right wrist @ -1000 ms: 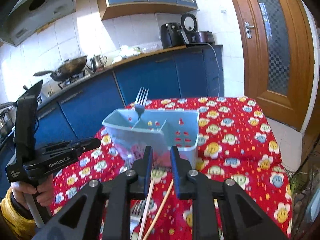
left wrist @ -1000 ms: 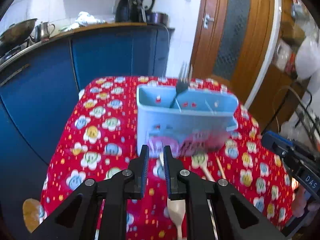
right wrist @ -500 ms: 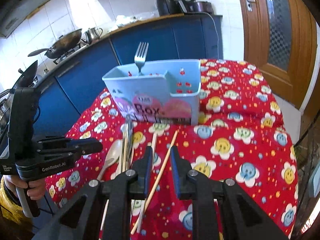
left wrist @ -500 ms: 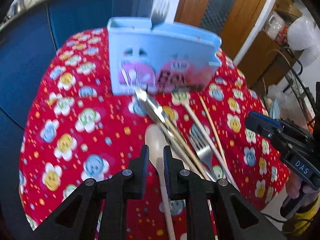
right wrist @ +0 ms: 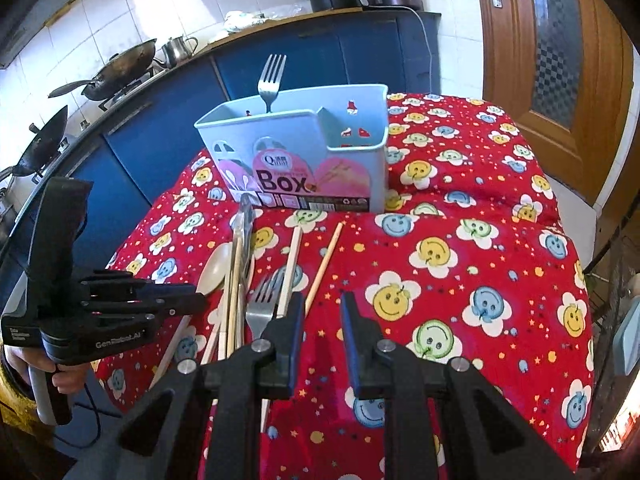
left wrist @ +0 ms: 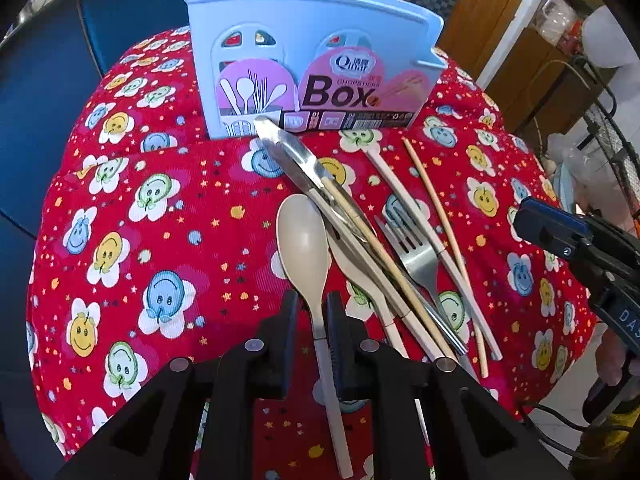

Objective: Organize utensils
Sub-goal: 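Grasp a beige plastic spoon with the left gripper while the right moves to a wooden chopstick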

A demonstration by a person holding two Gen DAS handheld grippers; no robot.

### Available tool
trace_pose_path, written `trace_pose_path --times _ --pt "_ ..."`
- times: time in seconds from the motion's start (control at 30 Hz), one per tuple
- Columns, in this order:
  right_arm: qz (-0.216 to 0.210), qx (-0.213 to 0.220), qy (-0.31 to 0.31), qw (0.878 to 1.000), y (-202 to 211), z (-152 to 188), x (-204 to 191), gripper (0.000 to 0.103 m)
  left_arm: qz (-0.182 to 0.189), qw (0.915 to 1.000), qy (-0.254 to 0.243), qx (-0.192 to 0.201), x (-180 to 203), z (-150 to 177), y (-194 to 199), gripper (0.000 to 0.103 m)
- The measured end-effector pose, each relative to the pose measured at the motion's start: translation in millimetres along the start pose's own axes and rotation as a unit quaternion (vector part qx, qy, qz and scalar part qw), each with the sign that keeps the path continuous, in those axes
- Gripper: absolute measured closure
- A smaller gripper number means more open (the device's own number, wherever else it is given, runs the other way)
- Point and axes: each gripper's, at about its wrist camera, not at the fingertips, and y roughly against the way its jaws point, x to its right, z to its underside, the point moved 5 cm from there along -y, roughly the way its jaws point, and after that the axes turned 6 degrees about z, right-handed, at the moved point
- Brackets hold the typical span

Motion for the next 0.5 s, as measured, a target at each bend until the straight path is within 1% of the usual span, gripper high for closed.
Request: trace_pose_path --times 0.23,0.4,0.5 --pt "-0.001 -0.011 -0.008 1.000 -3.9 2.8 6.7 0.083 -0.014 0.9999 -0.006 0.006 2.2 -2.5 -4.5 0.088" --pt "0.000 -0.020 -0.012 1.000 -6.9 3.1 10.3 0.083 -0.018 0.9998 -0.004 -0.002 2.3 -5.5 -5.9 0.089" --pt "-0.001 -0.028 -0.011 1.000 -9.0 2.5 10.2 0.083 -0.022 0.9997 -0.008 0.004 3.3 -4.8 -5.5 0.090"
